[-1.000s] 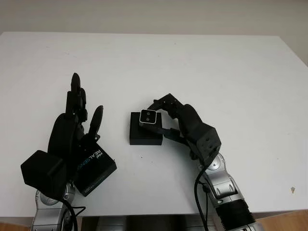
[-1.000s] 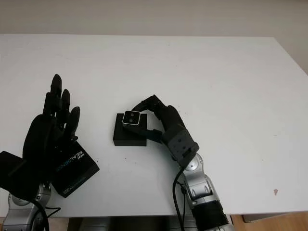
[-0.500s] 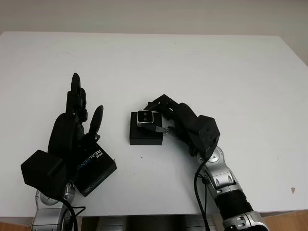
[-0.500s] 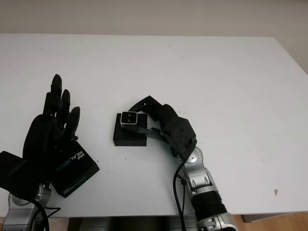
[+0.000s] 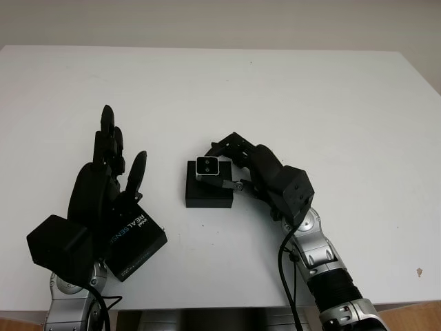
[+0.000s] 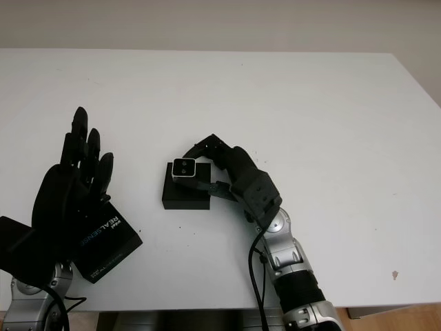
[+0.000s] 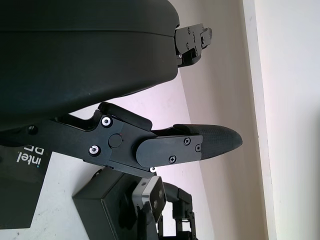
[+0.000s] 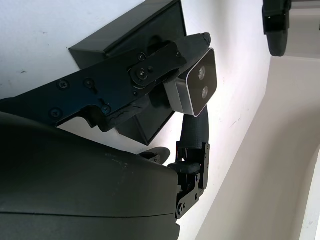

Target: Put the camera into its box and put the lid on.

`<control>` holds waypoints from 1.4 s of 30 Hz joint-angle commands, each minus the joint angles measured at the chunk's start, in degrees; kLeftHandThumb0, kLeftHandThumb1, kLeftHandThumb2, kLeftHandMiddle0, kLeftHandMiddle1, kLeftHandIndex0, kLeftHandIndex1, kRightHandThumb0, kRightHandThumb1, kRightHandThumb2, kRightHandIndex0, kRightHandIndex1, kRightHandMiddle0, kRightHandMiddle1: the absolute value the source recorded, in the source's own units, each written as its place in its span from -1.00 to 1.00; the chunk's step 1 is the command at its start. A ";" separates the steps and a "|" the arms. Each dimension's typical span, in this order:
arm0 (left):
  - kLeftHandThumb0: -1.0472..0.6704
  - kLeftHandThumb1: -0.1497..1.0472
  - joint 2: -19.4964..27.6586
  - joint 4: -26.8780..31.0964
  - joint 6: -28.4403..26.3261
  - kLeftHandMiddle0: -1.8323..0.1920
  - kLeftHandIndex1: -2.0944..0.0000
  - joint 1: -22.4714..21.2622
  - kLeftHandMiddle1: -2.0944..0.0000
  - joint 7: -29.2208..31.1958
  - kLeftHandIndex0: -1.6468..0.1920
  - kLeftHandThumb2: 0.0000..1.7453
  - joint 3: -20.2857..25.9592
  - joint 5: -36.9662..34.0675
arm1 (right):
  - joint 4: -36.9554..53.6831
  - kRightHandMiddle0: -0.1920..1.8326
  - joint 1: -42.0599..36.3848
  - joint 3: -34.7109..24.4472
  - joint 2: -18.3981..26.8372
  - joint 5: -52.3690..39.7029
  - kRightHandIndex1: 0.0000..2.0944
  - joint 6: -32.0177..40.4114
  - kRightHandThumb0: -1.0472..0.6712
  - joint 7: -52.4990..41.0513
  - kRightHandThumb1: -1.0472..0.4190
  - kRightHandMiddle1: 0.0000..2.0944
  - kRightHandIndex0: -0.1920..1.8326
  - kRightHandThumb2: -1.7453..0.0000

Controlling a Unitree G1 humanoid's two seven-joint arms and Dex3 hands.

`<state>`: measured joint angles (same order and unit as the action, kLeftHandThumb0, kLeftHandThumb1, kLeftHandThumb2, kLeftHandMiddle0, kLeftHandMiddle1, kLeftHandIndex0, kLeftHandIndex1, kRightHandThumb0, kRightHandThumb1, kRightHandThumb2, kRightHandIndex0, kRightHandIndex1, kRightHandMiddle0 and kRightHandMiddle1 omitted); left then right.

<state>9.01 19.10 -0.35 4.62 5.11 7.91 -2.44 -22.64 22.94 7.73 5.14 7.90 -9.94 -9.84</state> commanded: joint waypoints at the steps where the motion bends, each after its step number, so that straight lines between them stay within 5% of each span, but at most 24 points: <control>1: -0.59 1.00 0.44 0.56 0.10 0.99 0.95 -0.13 0.95 0.06 1.00 -0.45 0.26 0.10 | -0.45 -0.41 0.41 0.11 0.20 0.13 -0.78 -1.26 -0.33 0.28 -1.00 0.50 -0.52 0.91; 42: -0.60 1.00 0.56 1.18 0.28 0.96 0.94 0.34 0.95 -0.03 0.97 -0.46 0.74 0.14 | -0.72 -0.43 -1.21 0.91 1.72 2.18 -0.87 -1.14 -0.34 0.55 -1.00 0.50 -0.49 0.90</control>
<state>9.51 19.21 -0.39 4.68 5.21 8.37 -2.22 -23.83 22.28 8.39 6.37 9.86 -11.62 -9.29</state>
